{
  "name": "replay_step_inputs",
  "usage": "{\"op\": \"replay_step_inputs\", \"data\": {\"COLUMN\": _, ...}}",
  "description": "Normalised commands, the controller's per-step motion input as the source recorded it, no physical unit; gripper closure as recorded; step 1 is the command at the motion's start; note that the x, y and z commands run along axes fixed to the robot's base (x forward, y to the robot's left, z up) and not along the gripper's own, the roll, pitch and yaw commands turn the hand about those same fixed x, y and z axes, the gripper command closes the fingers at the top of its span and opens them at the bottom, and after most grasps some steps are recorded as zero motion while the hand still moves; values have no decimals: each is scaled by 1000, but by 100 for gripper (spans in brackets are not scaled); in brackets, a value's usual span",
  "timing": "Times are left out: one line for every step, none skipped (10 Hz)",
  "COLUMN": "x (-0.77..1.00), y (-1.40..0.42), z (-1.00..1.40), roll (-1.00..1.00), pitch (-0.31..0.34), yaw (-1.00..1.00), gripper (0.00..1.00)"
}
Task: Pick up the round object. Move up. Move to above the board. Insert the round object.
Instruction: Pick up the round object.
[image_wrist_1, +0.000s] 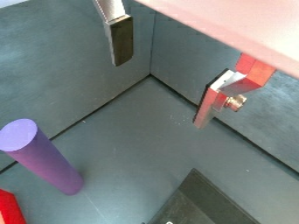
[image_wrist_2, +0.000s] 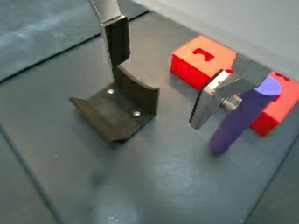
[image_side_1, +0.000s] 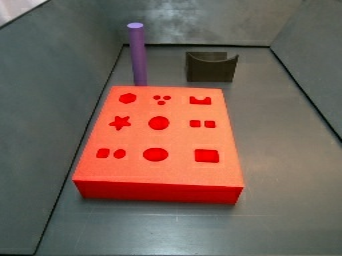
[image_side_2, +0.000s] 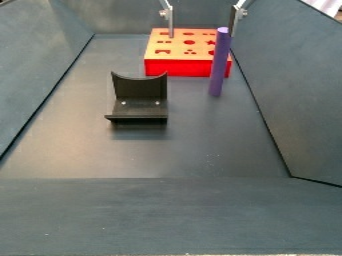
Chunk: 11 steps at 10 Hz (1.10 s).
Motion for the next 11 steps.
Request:
{"op": "replay_step_inputs", "data": {"x": -566, "y": -929, "z": 0, "roll": 109, "pitch": -124, "yaw": 0, "gripper": 0}}
{"op": "replay_step_inputs", "data": {"x": -563, "y": -906, "z": -60, "roll": 153, "pitch": -100, "yaw": 26, "gripper": 0}}
{"op": "replay_step_inputs", "data": {"x": -629, "y": -789, "z": 0, "roll": 230, "pitch": -103, "yaw": 29, "gripper": 0}}
{"op": "replay_step_inputs", "data": {"x": -569, "y": -803, "z": 0, "roll": 273, "pitch": -80, "yaw": 0, "gripper": 0}}
{"op": "replay_step_inputs", "data": {"x": -623, "y": -751, "z": -40, "roll": 286, "pitch": -73, "yaw": 0, "gripper": 0}}
{"op": "replay_step_inputs", "data": {"x": -314, "y": -617, "z": -317, "roll": 104, "pitch": -69, "yaw": 80, "gripper": 0}}
{"op": "replay_step_inputs", "data": {"x": 140, "y": -166, "z": -523, "roll": 127, "pitch": 10, "yaw": 0, "gripper": 0}}
{"op": "replay_step_inputs", "data": {"x": 29, "y": 0, "z": -591, "roll": 97, "pitch": 30, "yaw": 0, "gripper": 0}}
{"op": "replay_step_inputs", "data": {"x": 0, "y": -23, "z": -657, "roll": 61, "pitch": 1, "yaw": 0, "gripper": 0}}
{"op": "replay_step_inputs", "data": {"x": -43, "y": -234, "z": -689, "roll": -11, "pitch": 0, "yaw": 0, "gripper": 0}}
{"op": "replay_step_inputs", "data": {"x": -6, "y": -283, "z": -366, "roll": -56, "pitch": 0, "yaw": 0, "gripper": 0}}
